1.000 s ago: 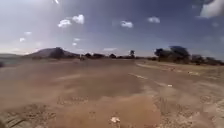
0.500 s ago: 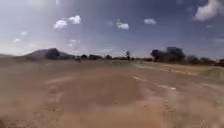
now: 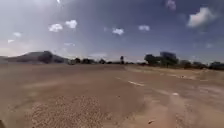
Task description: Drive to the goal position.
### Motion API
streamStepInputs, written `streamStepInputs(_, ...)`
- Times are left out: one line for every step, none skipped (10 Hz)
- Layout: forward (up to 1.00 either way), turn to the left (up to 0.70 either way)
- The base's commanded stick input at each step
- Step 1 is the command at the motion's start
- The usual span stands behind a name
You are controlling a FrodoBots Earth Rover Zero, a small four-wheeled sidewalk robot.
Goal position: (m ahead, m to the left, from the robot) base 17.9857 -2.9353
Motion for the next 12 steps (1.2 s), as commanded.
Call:
streamStepInputs(0.85,-0.25)
streamStepInputs(0.85,-0.1)
streamStepInputs(0.85,-0.05)
streamStepInputs(0.85,-0.22)
streamStepInputs(0.85,-0.34)
streamStepInputs(0.85,-0.34)
streamStepInputs(0.85,-0.2)
streamStepInputs(0.85,-0.05)
streamStepInputs(0.85,0.0)
streamStepInputs(0.85,-0.16)
streamStepInputs(0.85,-0.33)
streamStepInputs(0.85,-0.21)
